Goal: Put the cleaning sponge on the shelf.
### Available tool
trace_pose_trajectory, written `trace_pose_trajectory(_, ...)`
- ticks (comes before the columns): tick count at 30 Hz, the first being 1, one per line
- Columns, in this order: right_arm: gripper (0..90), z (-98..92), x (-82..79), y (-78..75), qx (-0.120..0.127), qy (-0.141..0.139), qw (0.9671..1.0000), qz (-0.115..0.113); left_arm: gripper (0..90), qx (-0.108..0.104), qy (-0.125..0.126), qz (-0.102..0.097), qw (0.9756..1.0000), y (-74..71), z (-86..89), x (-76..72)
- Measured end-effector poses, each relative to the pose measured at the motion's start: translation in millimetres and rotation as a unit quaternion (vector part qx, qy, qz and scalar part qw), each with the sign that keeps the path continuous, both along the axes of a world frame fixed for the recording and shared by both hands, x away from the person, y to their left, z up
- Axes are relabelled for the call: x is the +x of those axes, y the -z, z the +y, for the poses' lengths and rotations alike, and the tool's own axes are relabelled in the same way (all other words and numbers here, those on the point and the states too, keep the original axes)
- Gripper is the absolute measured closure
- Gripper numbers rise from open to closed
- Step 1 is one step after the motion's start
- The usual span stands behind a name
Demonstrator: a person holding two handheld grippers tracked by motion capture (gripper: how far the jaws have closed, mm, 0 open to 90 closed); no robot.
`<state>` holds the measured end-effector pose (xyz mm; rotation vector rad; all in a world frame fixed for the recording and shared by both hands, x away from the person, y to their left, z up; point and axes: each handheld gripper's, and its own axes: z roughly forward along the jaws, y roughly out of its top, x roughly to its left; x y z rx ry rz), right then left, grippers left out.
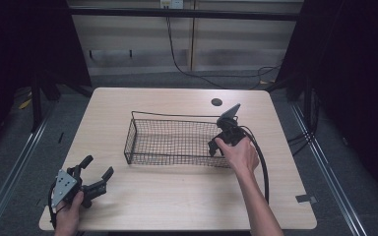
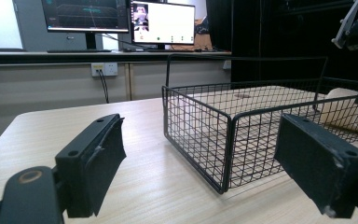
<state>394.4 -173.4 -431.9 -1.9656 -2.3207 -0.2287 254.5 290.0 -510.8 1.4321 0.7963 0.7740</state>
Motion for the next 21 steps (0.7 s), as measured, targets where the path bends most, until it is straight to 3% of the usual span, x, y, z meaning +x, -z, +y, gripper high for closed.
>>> trace_pose_trajectory(21, 15.7, -11.3, -10.2, -18.2, 0.047, -0.017, 0.9975, -0.049, 15.5, 0.0, 0.0, 0.0, 1.0, 0.0, 0.0, 0.0)
